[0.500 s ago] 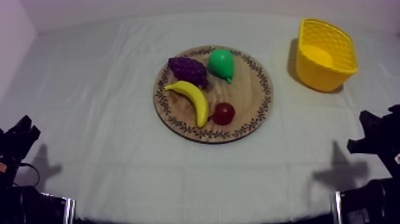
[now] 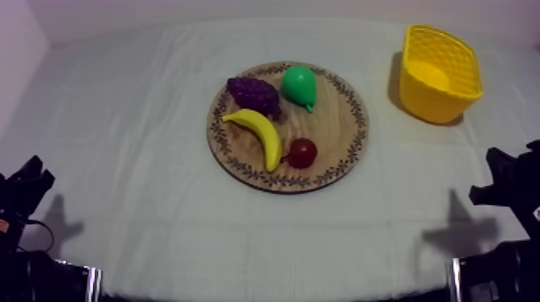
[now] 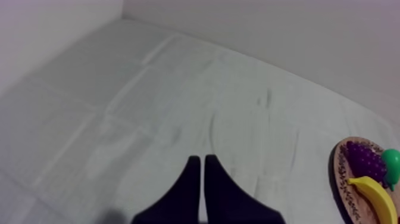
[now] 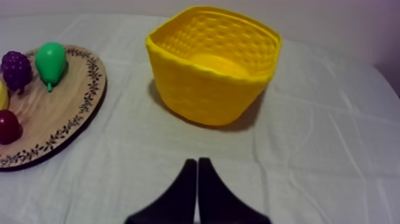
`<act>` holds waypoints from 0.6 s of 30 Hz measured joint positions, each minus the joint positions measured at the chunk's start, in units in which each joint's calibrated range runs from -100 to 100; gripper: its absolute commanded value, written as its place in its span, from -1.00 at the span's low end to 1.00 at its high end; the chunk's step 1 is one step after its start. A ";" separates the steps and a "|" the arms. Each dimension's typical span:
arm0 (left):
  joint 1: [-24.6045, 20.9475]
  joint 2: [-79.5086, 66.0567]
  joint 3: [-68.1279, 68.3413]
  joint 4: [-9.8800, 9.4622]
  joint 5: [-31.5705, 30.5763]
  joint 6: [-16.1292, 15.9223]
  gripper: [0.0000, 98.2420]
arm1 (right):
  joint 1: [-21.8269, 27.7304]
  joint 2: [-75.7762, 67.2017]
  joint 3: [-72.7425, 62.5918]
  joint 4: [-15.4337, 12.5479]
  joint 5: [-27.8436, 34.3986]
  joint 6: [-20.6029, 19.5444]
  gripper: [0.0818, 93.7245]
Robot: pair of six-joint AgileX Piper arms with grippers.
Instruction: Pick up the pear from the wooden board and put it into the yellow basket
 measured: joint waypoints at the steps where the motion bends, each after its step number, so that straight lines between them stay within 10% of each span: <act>1: 0.00 0.00 0.00 0.00 0.00 0.00 -1.00 | 0.00 0.00 0.00 0.00 0.02 0.00 -0.99; 18: 0.00 0.00 0.00 0.00 0.00 0.00 -1.00 | 0.04 0.00 0.00 -0.63 0.10 -2.28 -0.97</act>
